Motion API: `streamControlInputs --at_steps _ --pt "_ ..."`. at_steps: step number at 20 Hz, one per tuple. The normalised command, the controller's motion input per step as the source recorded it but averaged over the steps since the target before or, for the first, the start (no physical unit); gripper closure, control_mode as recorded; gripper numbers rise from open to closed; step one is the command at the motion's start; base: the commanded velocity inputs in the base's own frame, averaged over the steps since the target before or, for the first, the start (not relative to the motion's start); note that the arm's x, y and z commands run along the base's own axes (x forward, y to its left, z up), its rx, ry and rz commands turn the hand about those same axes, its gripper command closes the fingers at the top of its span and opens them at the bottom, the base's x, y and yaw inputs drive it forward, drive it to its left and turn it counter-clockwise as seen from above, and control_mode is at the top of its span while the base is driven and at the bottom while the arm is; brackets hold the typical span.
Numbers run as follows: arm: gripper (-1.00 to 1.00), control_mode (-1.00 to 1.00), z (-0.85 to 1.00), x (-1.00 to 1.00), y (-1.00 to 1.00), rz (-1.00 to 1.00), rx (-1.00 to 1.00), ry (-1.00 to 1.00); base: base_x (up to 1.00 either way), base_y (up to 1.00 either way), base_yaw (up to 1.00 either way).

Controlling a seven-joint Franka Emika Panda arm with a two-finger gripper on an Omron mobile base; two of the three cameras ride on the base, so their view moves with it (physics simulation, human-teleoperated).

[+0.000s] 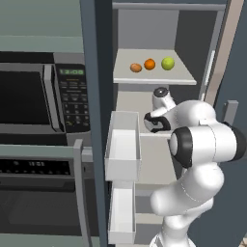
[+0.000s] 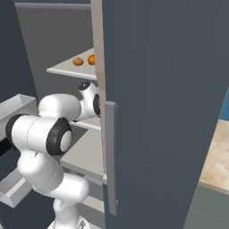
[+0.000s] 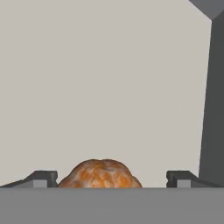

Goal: Take the tangerines from the second highest rack and move them to the highest rack where the pear and tangerine are located, to maximize freezer space. Close the freezer door after rearranging.

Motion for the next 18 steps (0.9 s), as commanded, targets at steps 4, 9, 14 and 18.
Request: streamControlInputs --at_steps 4,9,14,18 --pt "-1.0 -1.0 -0.51 -0.12 0.0 -0.13 0.0 0.0 0.0 0.0 0.0" --pt "1.0 -1.0 -0.45 -0.03 0.0 -0.26 0.0 0.02 0.0 0.0 0.0" --pt "1.0 -1.0 -0.33 -0.21 0.0 -0.15 0.0 0.0 0.0 0.0 0.0" --pt "1.0 -1.0 -0.11 -0.67 0.0 -0.01 0.03 -0.11 0.0 0.0 0.0"
